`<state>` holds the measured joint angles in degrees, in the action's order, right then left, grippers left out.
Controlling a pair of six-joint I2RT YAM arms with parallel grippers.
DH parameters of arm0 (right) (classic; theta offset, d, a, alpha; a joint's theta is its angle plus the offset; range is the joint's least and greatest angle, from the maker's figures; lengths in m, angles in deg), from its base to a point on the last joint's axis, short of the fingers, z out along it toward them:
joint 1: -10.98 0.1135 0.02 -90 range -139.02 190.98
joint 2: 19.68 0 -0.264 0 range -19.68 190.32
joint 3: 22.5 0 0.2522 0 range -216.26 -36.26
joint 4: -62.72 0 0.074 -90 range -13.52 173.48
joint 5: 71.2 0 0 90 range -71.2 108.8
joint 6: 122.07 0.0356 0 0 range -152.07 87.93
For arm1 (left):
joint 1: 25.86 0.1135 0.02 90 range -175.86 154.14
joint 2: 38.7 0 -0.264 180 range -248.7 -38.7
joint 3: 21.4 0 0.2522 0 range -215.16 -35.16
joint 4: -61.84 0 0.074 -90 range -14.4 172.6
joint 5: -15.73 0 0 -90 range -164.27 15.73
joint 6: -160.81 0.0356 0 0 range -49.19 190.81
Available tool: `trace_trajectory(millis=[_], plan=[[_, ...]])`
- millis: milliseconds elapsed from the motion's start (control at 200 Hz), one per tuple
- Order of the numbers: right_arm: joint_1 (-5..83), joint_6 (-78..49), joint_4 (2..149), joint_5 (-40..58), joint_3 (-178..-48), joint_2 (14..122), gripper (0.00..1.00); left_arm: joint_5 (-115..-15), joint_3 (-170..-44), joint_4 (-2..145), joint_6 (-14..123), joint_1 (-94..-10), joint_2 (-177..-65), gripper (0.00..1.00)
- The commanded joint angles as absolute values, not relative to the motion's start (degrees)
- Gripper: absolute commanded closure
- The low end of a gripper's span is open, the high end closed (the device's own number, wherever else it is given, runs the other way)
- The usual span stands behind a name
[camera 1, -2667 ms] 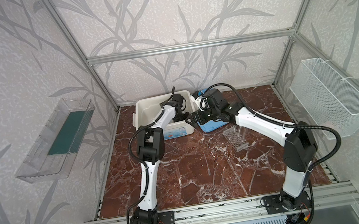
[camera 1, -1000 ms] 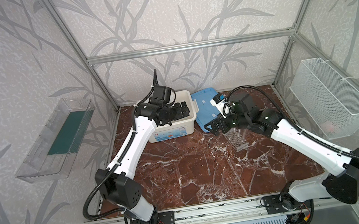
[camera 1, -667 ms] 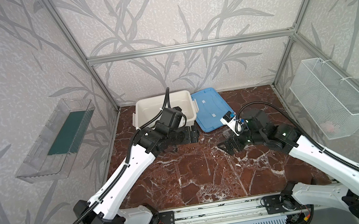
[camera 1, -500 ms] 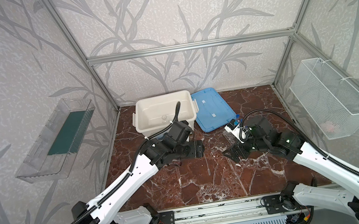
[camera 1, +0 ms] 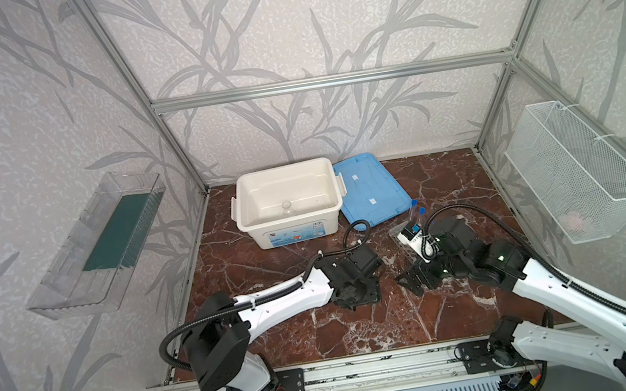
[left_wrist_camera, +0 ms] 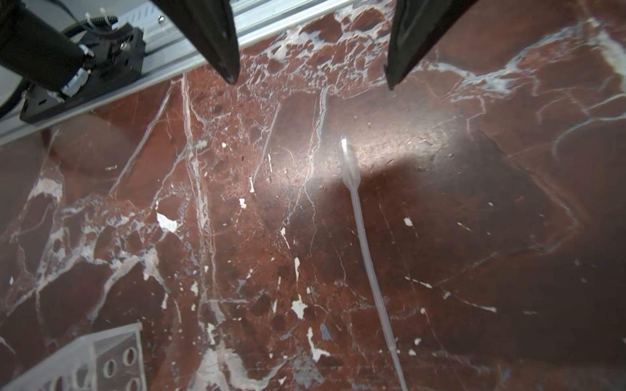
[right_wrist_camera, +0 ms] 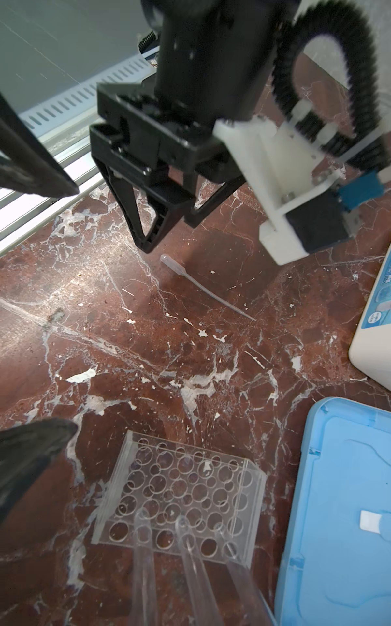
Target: Organize the chemistry lab equipment
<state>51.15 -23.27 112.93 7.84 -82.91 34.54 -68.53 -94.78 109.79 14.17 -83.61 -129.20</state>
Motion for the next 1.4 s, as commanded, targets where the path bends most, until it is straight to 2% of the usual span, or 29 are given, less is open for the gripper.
trace_trajectory(millis=[0,260,565,770,1164,1394], plan=[[51.5,-21.2,112.86,8.44,-81.51,32.89,0.01,-71.36,-95.4,107.1,9.93,-83.69,-131.43,0.38],[51.5,-17.47,112.75,6.62,-78.69,32.58,0.01,-73.21,-96.33,108.79,8.68,-83.59,-135.93,0.44],[51.58,-17.04,112.14,6.98,-78.38,31.88,0.0,-78.07,-99.23,111.17,9.02,-83.86,-139.87,0.57],[51.61,-16.93,112.54,8.23,-77.84,30.27,0.0,-77.01,-99.61,110.77,8.69,-83.92,-141.71,0.62],[51.61,-17.14,112.57,9.71,-77.31,29.02,0.0,-78.26,-99.06,111.94,8.59,-83.91,-142.11,0.79],[51.59,-17.21,112.21,10.1,-76.95,28.57,0.01,-77.24,-98.12,110.57,7.98,-84.04,-142.87,0.79]])
